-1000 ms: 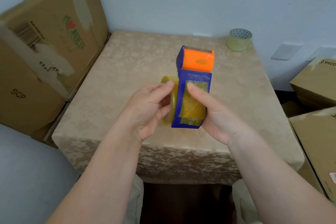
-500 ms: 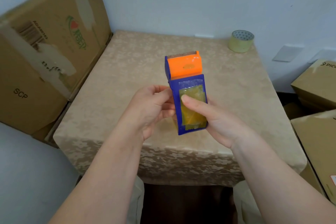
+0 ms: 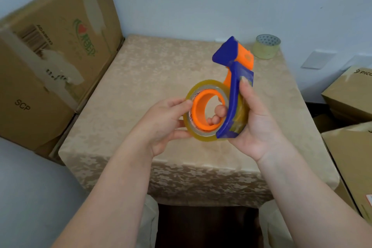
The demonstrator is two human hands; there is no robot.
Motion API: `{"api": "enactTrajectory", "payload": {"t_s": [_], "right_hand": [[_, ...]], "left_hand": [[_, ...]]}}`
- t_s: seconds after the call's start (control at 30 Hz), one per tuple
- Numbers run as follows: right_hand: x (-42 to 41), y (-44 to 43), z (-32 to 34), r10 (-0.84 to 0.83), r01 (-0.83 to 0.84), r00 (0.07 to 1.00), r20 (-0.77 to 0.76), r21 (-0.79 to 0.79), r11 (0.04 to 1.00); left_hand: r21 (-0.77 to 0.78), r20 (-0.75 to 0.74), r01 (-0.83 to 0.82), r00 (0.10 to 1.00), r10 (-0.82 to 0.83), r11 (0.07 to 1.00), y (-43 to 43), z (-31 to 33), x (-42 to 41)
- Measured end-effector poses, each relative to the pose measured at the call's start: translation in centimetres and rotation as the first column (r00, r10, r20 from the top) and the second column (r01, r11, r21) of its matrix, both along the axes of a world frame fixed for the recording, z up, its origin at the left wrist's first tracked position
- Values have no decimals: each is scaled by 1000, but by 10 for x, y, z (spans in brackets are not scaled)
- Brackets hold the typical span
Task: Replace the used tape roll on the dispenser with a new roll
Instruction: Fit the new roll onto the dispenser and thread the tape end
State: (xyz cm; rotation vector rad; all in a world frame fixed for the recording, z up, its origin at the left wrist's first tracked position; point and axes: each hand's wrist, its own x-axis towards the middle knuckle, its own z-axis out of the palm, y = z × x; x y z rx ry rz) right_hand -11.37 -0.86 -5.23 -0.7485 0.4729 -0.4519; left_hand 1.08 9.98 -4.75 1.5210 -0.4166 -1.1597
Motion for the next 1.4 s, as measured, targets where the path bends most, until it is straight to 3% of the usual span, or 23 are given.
{"api": "enactTrajectory", "payload": {"t_s": [0.13,0.3,0.4,0.6,0.73,0.9,1.0,1.1,1.27,1.4], "right_hand": [[-2,-7,-4,-6,4,999,34,78,997],[-6,-11,-4,52,-52,999,9,-26,998],[-6,-12,-4,52,-52,999,-2,6,999],[-6,-14,-2,-41,27,998,50,251,968],[-6,-18,-9,-150,105,987,53,493,864],[-3,-17,-14,-266,185,964,21,666,722],[-4,-18,-11,-269,210,963,-14,665,717],[-7,-22,-14,-169,126,986,-3,677,725],[-13,-16,-10,-125,108,992,-15,612,783],[-15,-12,-3,-120,60,992,50,641,765]], "left_hand": [[-47,-66,16,998,-19,999,1,1,1],[-48,-69,12,998,-15,999,2,-2,2],[-70,-87,12,996,-18,997,2,-3,3],[-178,-128,62,988,-85,982,3,-2,3],[-212,-115,70,989,-96,975,-1,-1,-3],[-191,-34,38,998,-45,981,-7,-5,-10],[-204,95,51,995,-32,978,-8,-8,-11],[-256,169,7,985,37,967,-8,-8,-11],[-352,147,-35,985,92,935,-6,-2,-7],[-352,162,-64,979,128,934,-7,-2,-6]]}}
